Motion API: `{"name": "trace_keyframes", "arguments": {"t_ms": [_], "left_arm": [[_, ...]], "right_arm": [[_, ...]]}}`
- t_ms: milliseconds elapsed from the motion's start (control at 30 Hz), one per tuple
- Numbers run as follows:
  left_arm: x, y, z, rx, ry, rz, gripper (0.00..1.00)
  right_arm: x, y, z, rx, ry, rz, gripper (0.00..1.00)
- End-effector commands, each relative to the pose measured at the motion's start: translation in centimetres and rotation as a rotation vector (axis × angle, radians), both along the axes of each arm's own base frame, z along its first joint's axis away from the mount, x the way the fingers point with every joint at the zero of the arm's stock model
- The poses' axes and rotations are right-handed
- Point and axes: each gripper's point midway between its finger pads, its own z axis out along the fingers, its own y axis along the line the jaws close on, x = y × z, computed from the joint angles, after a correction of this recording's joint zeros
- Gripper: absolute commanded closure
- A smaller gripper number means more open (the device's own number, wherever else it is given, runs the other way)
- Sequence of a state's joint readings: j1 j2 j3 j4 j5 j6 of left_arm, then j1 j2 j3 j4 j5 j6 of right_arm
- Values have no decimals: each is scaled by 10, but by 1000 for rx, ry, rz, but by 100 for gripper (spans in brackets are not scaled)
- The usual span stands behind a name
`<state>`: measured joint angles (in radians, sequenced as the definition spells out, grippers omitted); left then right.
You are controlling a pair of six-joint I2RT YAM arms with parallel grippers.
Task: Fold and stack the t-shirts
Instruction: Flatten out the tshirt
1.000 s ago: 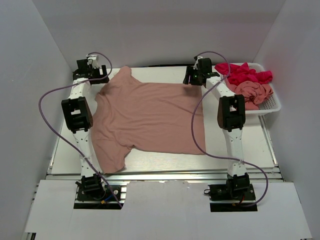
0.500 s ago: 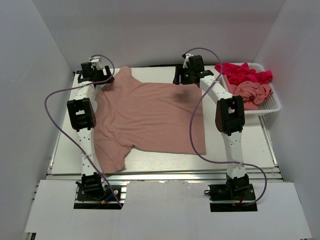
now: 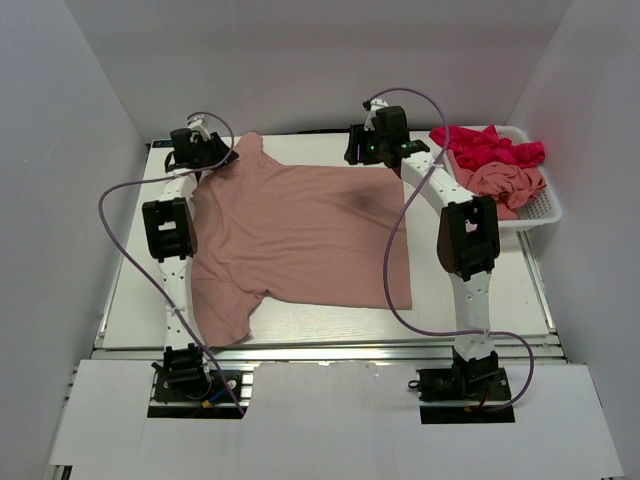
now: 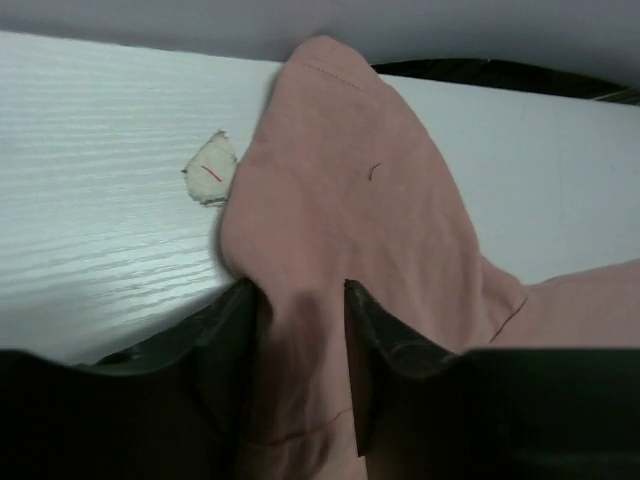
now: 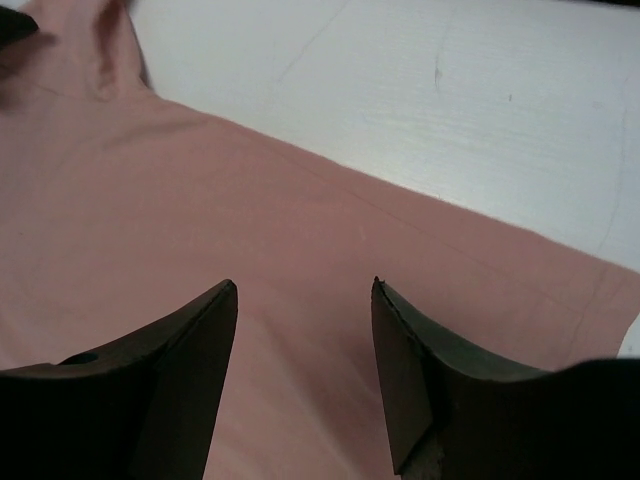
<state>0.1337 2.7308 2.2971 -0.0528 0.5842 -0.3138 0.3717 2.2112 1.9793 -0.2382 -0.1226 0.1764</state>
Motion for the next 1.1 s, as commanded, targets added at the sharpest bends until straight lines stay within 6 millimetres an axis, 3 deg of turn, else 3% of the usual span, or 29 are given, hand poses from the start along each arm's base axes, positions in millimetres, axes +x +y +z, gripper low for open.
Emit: {"name": "trace_keyframes", "arguments": {"t_ms": [0, 33, 200, 300, 433, 467, 533, 567, 600, 700, 900, 1067], "left_arm": [[11, -17, -3, 34, -35, -10, 56], [14, -15, -5, 48, -43, -2, 59], [26, -8, -21, 124, -72, 43, 69], [29, -7, -17, 139, -88, 57, 80], [34, 4, 14, 203, -134, 92, 94], [35, 7, 36, 231, -169, 94, 96], [32, 10, 56, 271, -190, 93, 100], [28, 13, 58, 292, -186, 96, 100], [25, 13, 89, 307, -225, 99, 100], [13, 12, 128, 347, -270, 85, 97], [3, 5, 161, 439, -311, 70, 88], [-6, -14, 182, 446, -330, 36, 79]], "right_arm": [[-9, 6, 12, -13, -38, -9, 40], [-14, 6, 4, -28, -24, -10, 40], [-30, 16, 6, -34, -39, 7, 40], [-33, 17, 0, -36, -31, 11, 40], [-38, 26, -11, -34, -12, 30, 42], [-44, 31, -18, -39, 1, 44, 42], [-49, 36, -21, -43, -8, 53, 42], [-54, 40, -21, -40, -12, 62, 42], [-59, 41, -29, -47, 3, 72, 42], [-68, 47, -32, -28, 8, 91, 42], [-90, 63, -28, -2, 1, 137, 43], [-110, 67, -38, -22, 16, 151, 43]]}}
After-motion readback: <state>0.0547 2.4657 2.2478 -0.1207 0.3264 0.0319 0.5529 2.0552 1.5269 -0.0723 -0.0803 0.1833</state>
